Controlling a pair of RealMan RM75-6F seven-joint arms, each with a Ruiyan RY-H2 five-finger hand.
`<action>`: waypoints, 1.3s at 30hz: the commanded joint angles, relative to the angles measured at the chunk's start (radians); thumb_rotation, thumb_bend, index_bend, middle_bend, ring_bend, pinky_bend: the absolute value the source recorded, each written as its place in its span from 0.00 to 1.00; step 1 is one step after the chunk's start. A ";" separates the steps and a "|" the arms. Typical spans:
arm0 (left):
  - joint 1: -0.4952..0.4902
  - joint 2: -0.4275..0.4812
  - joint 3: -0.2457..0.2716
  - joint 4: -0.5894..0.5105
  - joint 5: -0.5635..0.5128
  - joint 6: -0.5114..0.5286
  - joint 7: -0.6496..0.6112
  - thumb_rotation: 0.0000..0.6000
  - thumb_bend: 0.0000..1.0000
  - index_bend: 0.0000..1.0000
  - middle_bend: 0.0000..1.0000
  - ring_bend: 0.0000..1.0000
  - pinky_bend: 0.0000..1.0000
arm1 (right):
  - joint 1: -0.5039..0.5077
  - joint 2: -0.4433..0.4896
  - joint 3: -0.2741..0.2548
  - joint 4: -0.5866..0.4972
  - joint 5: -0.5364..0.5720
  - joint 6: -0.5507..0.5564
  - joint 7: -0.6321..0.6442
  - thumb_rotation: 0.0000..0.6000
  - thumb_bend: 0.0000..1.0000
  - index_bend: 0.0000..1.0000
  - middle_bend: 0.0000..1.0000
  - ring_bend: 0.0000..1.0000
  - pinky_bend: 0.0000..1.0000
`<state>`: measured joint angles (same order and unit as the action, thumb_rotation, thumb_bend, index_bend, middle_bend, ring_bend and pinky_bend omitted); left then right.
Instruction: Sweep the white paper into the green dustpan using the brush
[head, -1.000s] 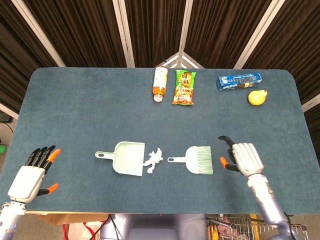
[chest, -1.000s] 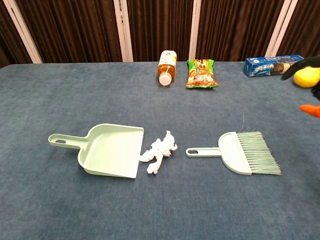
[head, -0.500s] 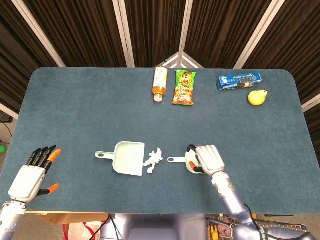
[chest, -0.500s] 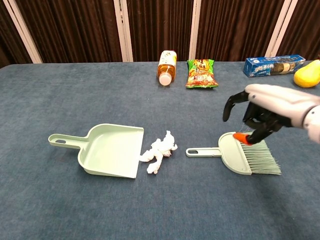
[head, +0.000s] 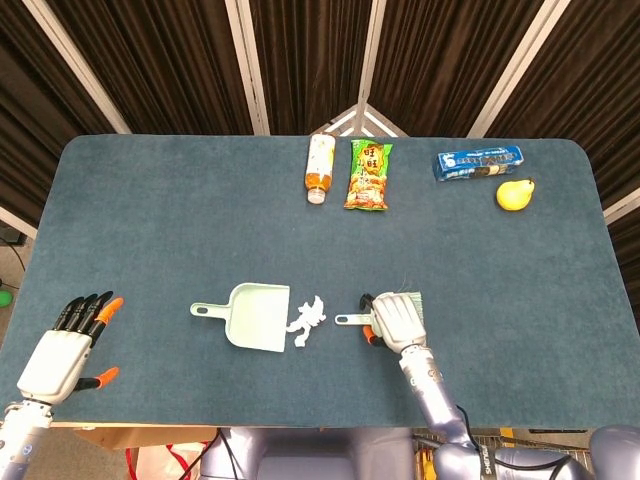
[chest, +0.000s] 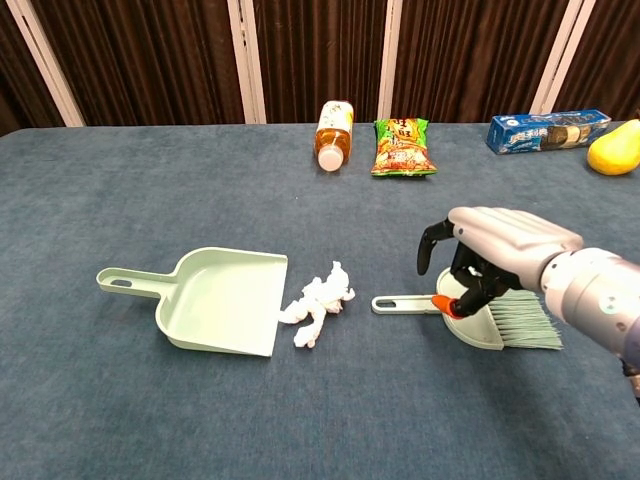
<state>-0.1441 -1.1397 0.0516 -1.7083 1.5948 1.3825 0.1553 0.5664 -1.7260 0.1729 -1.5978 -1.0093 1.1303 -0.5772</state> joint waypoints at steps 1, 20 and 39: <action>0.000 0.000 -0.001 -0.001 -0.003 -0.001 0.000 1.00 0.00 0.00 0.00 0.00 0.00 | 0.003 -0.021 -0.004 0.021 0.016 0.005 -0.006 1.00 0.37 0.43 0.93 0.98 0.91; -0.004 0.003 -0.003 -0.003 -0.012 -0.009 -0.007 1.00 0.00 0.00 0.00 0.00 0.00 | 0.024 -0.127 0.011 0.127 0.064 0.012 -0.020 1.00 0.37 0.43 0.93 0.98 0.91; -0.006 0.005 -0.001 -0.005 -0.012 -0.012 -0.008 1.00 0.00 0.00 0.00 0.00 0.00 | 0.012 -0.127 -0.016 0.132 0.056 0.007 -0.027 1.00 0.50 0.88 0.93 0.98 0.91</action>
<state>-0.1504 -1.1343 0.0509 -1.7134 1.5826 1.3707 0.1469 0.5799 -1.8576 0.1568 -1.4583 -0.9494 1.1362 -0.6057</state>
